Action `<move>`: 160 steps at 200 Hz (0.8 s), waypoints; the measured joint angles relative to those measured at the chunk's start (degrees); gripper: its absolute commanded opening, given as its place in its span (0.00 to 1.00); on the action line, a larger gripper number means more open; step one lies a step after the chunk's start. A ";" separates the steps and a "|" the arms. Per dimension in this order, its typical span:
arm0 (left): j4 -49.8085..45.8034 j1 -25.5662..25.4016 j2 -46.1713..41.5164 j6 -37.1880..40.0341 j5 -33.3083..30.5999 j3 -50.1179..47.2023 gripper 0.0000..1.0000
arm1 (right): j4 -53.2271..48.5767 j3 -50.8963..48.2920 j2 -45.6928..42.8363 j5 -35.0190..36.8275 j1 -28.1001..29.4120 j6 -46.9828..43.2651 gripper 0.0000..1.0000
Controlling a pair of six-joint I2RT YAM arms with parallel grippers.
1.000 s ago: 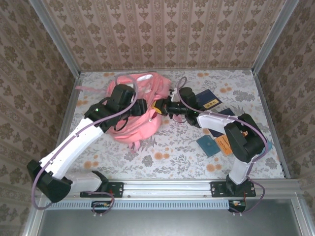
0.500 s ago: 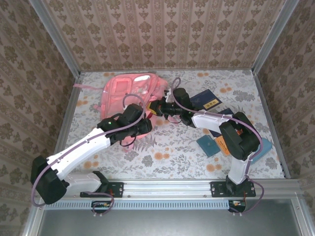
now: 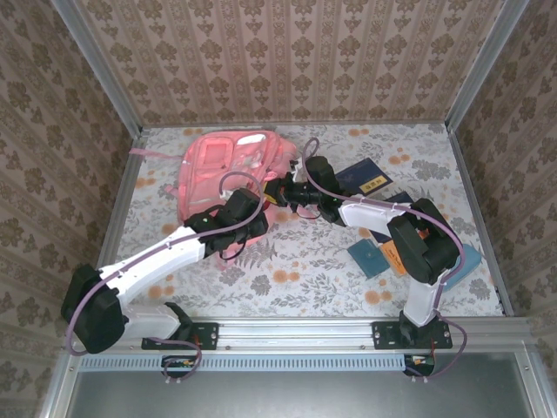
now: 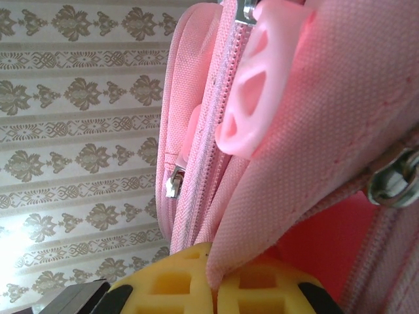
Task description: Pack books, pencil case, and school supplies into a backpack
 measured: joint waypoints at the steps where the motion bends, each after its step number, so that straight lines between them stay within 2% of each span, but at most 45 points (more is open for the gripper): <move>1: 0.04 0.00 0.00 0.00 -0.02 -0.04 0.33 | 0.00 0.00 0.00 0.00 0.00 0.00 0.07; 43: 5.99 0.00 -0.02 -0.11 -0.66 -3.78 0.25 | 0.00 0.00 0.00 0.04 0.04 0.70 0.06; 106: 9.70 0.50 -0.02 0.33 0.07 -5.14 0.13 | 0.04 0.00 0.00 0.44 -0.20 1.11 0.06; 137: 10.01 0.48 -0.04 0.57 0.24 -5.14 0.00 | 0.00 0.00 0.00 0.85 -0.20 1.05 0.06; 160: 9.92 0.48 -0.46 1.18 0.24 -5.14 0.00 | -0.22 0.00 0.00 1.36 -0.33 0.48 0.03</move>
